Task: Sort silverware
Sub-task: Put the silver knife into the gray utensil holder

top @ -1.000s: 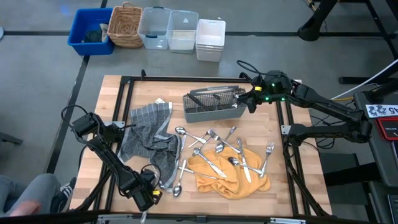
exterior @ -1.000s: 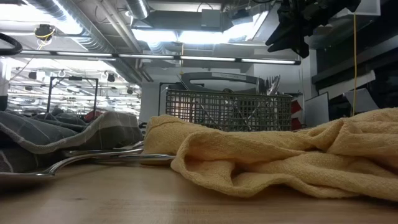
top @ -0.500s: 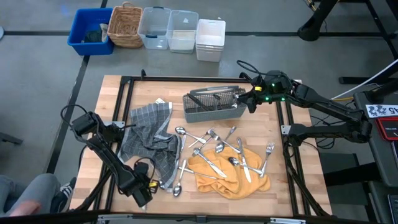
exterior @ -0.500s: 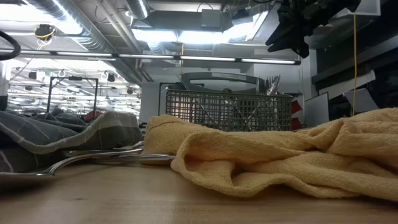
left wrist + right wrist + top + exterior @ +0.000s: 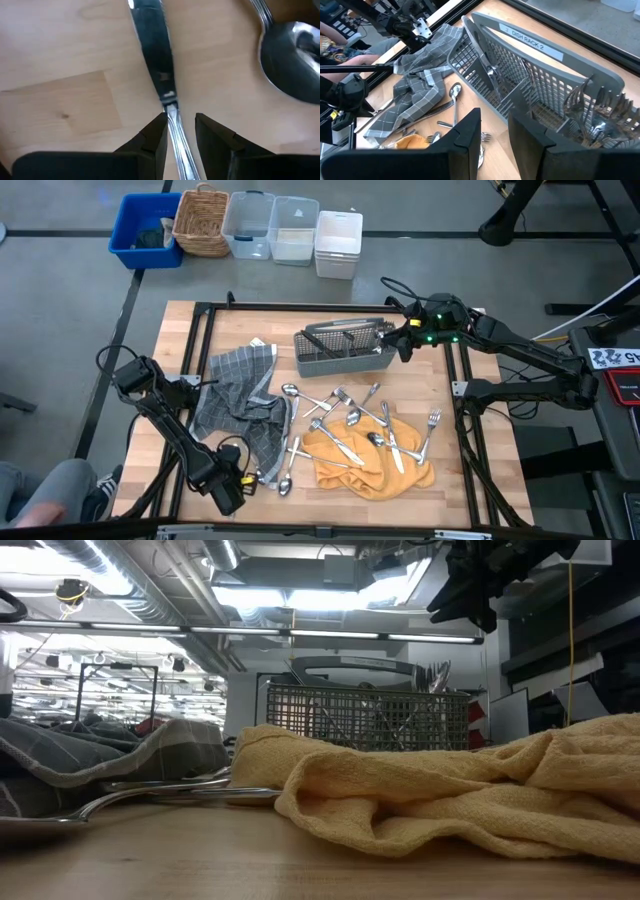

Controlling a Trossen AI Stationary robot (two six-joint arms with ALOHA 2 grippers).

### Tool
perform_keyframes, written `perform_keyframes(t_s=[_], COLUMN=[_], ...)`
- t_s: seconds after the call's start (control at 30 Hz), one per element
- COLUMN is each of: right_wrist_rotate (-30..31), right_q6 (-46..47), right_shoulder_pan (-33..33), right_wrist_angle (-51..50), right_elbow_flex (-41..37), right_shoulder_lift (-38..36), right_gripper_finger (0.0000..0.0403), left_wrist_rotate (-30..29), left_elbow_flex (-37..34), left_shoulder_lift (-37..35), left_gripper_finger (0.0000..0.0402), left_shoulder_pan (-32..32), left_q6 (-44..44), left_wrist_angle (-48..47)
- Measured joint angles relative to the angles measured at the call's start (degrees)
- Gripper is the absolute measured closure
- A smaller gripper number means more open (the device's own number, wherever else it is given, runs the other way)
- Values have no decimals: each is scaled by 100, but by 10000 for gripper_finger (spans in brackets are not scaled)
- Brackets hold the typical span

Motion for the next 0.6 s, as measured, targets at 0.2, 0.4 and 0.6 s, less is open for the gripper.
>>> perform_keyframes(t_s=[0.2,0.4,0.6], right_wrist_rotate=[-4,-6,-6], right_q6=[0,-2,-2], right_shoulder_pan=[0,0,0], right_wrist_angle=[-2,-3,-2], right_elbow_flex=[0,0,0], right_shoulder_lift=[0,0,0], right_gripper_finger=[302,302,302], left_wrist_rotate=[2,42,133], left_elbow_flex=[1,7,25], left_shoulder_lift=[135,311,427], left_gripper_finger=[314,314,314], left_shoulder_pan=[-4,-19,-37], left_q6=[12,17,19], left_wrist_angle=[-59,176,177])
